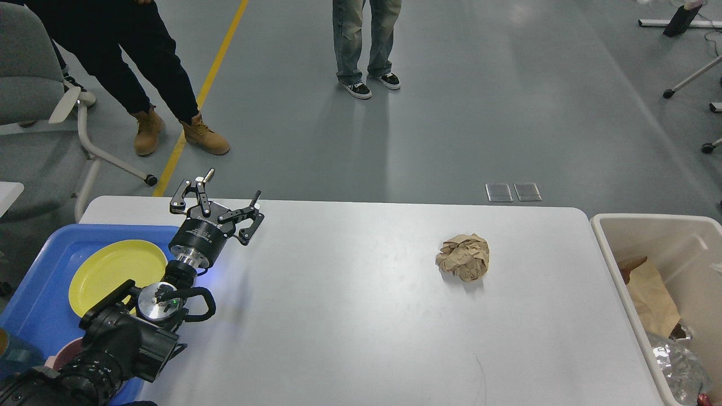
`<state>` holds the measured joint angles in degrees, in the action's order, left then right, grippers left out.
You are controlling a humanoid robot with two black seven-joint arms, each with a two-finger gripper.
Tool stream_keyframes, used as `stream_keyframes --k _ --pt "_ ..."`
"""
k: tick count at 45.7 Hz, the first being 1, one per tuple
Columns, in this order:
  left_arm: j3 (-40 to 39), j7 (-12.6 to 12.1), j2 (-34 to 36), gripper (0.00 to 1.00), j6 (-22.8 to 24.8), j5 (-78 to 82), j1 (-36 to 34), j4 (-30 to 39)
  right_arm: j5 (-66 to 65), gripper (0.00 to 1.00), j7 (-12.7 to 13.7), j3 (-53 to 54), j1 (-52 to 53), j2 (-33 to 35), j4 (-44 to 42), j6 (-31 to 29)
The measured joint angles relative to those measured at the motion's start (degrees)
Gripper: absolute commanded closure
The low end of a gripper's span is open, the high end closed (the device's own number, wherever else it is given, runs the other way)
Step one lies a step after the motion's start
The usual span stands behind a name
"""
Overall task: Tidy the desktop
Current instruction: 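Carry the cup into the white bin and release, then reach the right gripper to the crumpled brown paper ball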
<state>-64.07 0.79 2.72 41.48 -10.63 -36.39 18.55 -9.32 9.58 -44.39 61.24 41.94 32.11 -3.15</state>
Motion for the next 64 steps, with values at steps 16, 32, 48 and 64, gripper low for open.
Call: stream_keyframes --k 16,32,48,64 --pt "0.00 0.00 0.00 0.04 0.00 0.00 0.00 0.00 0.03 0.00 -0.02 -0.95 -0.32 -4.71 -0.23 0.20" --pt "0.00 0.00 0.00 0.04 0.00 0.00 0.00 0.00 -0.13 0.00 0.25 -4.35 15.69 -6.40 7.68 -3.99" --pt "0.00 0.00 0.00 0.04 0.00 0.00 0.00 0.00 0.01 0.00 0.12 -12.29 45.61 -13.85 31.34 -9.78" --pt "0.00 0.00 0.00 0.04 0.00 0.00 0.00 0.00 0.09 0.00 0.19 -11.43 29.11 -29.21 24.06 -6.29"
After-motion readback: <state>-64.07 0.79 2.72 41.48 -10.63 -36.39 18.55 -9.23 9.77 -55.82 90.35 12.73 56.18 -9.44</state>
